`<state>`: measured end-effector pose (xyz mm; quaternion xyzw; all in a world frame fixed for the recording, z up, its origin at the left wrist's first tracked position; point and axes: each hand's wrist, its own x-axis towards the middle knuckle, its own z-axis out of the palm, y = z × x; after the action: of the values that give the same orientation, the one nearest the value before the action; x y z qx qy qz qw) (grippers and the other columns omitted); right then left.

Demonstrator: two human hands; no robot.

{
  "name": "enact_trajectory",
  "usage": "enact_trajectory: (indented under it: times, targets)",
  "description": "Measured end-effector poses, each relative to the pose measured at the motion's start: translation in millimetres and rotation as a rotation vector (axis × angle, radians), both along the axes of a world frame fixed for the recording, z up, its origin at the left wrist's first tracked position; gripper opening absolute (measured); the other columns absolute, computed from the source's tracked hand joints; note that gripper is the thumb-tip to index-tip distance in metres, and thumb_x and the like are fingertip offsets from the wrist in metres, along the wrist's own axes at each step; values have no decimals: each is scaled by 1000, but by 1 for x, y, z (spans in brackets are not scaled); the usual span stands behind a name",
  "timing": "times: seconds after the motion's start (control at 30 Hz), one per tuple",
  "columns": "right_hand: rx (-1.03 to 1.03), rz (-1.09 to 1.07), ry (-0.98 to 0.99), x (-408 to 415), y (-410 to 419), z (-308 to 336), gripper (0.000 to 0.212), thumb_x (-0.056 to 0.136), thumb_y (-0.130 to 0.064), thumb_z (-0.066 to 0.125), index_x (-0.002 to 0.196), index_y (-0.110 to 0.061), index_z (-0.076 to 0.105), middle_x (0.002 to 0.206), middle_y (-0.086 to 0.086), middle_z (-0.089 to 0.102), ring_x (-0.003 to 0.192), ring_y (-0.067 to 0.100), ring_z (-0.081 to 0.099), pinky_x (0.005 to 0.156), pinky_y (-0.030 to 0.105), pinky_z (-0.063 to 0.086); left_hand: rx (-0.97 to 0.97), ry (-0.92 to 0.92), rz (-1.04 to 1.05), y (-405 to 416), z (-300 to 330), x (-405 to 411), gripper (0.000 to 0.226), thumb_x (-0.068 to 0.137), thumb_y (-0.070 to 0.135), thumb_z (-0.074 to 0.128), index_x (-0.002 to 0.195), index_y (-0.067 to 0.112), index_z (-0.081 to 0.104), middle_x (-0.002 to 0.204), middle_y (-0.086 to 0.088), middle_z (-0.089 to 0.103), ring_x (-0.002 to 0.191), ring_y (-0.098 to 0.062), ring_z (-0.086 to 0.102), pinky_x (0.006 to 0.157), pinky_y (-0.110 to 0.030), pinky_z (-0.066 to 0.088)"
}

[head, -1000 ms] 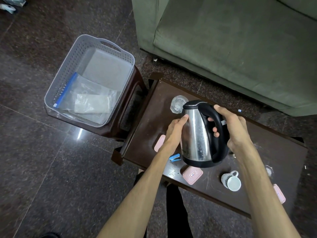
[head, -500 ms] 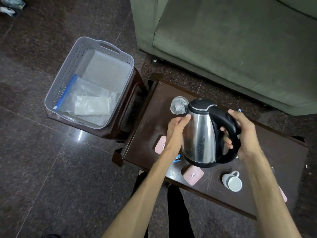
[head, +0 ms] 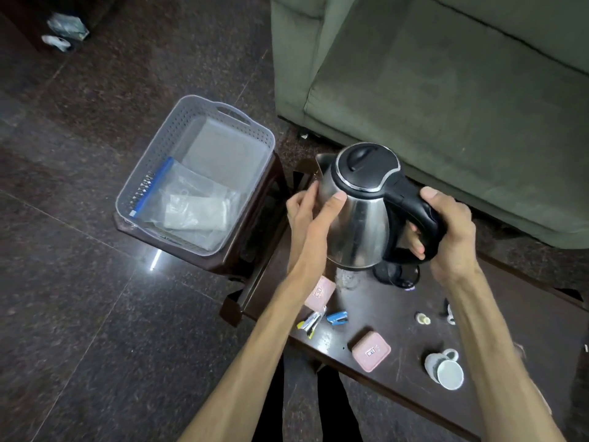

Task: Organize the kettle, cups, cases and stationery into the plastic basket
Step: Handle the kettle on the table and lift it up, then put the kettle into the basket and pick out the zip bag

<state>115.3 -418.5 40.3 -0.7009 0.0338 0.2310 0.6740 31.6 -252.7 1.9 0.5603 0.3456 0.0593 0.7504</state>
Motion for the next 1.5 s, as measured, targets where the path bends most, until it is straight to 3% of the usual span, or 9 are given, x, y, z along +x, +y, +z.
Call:
enact_trajectory:
  times: [0.13, 0.27, 0.4, 0.53, 0.63, 0.73, 1.1, 1.4, 1.5]
  targets:
    - [52, 73, -116, 16, 65, 6, 59, 88, -46, 61, 41, -13, 51, 31, 9, 40, 26, 21, 29, 36, 22, 22, 64, -74, 65, 56, 25, 6, 83, 78, 68, 61, 146, 21, 56, 149, 1, 47, 140, -7, 44, 122, -39, 31]
    - [137, 144, -184, 29, 129, 1, 59, 92, -45, 61, 42, -15, 52, 33, 12, 42, 26, 23, 30, 35, 26, 22, 109, -166, 85, 114, 49, 17, 68, 84, 66, 58, 117, 8, 68, 127, -14, 70, 125, -32, 61, 113, -56, 41]
    - [192, 196, -198, 41, 196, -15, 59, 92, -45, 62, 43, -15, 52, 33, 9, 43, 25, 22, 33, 34, 24, 22, 164, -120, 137, 170, 50, 21, 72, 88, 65, 62, 139, 14, 59, 143, -6, 62, 134, -19, 56, 118, -46, 40]
    - [204, 248, -168, 50, 255, -43, 64, 91, -48, 63, 42, -8, 51, 32, 6, 44, 25, 21, 35, 34, 24, 23, 150, -70, 261, 218, 32, 31, 55, 86, 49, 75, 128, 16, 65, 127, 1, 72, 119, -13, 66, 106, -34, 48]
    - [201, 278, -145, 54, 286, -72, 77, 90, -50, 64, 46, 11, 43, 32, 8, 43, 26, 22, 34, 35, 28, 23, 157, -46, 299, 246, 8, 33, 52, 82, 51, 76, 121, 18, 68, 121, 2, 75, 112, -12, 68, 97, -32, 50]
    - [188, 305, -143, 57, 305, -97, 79, 93, -49, 64, 46, 11, 40, 31, 8, 42, 26, 21, 33, 36, 26, 24, 155, -25, 307, 264, -15, 33, 48, 81, 53, 76, 118, 23, 69, 117, 7, 75, 109, -6, 68, 98, -32, 50]
    - [91, 423, -234, 81, 334, -136, 79, 93, -50, 63, 51, 15, 47, 34, 13, 44, 29, 20, 36, 38, 22, 28, 144, -48, 310, 290, -64, 28, 49, 87, 50, 73, 127, 23, 67, 123, 8, 74, 118, -9, 67, 110, -41, 48]
    - [47, 420, -283, 80, 313, -147, 78, 101, -44, 54, 47, 11, 46, 41, 23, 46, 36, 22, 41, 45, 37, 31, 187, -43, 263, 274, -77, 15, 58, 88, 41, 77, 141, 27, 56, 138, 9, 64, 125, -2, 60, 107, -26, 48]
    - [24, 363, -281, 76, 312, -147, 78, 101, -46, 55, 49, 12, 46, 46, 29, 45, 43, 22, 42, 49, 39, 30, 292, 66, 283, 272, -83, -4, 46, 93, 44, 68, 137, 31, 58, 139, 15, 58, 127, 5, 54, 108, -21, 43]
